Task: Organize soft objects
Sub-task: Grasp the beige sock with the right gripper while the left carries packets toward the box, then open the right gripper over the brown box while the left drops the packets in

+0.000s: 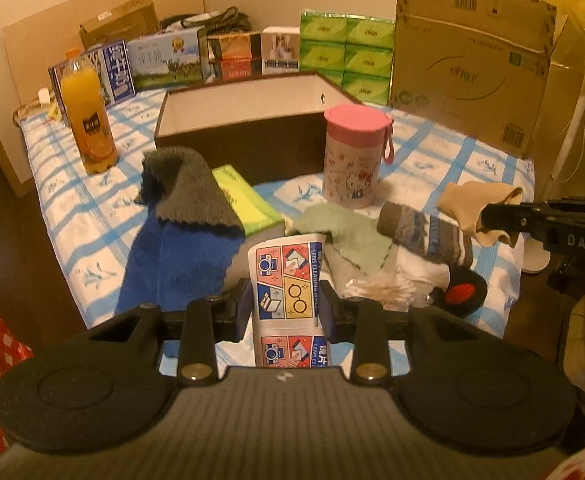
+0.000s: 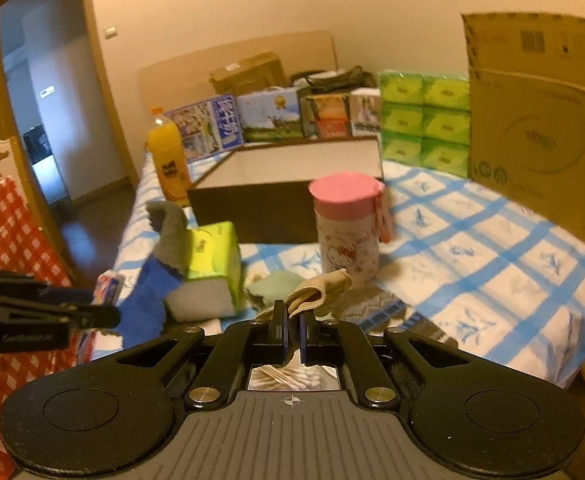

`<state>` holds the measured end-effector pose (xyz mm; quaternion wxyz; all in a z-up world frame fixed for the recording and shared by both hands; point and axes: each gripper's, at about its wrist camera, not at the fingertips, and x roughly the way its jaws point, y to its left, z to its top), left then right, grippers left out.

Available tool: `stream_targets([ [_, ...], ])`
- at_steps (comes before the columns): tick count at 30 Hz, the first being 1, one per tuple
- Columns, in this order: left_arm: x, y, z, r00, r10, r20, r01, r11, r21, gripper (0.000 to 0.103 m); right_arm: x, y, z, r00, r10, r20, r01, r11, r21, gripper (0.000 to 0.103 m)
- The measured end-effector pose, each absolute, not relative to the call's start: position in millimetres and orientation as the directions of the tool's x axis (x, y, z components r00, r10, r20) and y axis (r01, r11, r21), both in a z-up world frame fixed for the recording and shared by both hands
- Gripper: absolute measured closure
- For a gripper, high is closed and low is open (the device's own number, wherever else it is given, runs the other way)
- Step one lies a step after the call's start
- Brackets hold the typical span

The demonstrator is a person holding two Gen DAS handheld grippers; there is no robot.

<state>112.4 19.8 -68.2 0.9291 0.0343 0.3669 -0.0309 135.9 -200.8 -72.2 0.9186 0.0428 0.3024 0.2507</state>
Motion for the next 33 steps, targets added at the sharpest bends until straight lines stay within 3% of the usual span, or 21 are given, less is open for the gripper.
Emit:
stream_targets([
  [16, 179.4, 31.0, -39.2, 0.759, -0.027, -0.651, 0.082, 0.995, 0.054, 0.071, 194.3, -192.8, -47.6, 0.663, 0.568, -0.487, -0.531, 0.816, 0.228, 0.098],
  [26, 284.6, 57.9, -20.5, 0.783, -0.024, -0.622, 0.074, 0.996, 0.054, 0.071, 297.4, -151.5, -30.0, 0.642, 0.633, -0.433, -0.582, 0.770, 0.261, 0.098],
  [33, 376.6, 77.7, -24.1, 0.757, -0.026, -0.653, 0.065, 0.997, 0.035, 0.071, 386.7, -116.9, -31.8, 0.636, 0.624, -0.454, -0.587, 0.773, 0.241, 0.098],
])
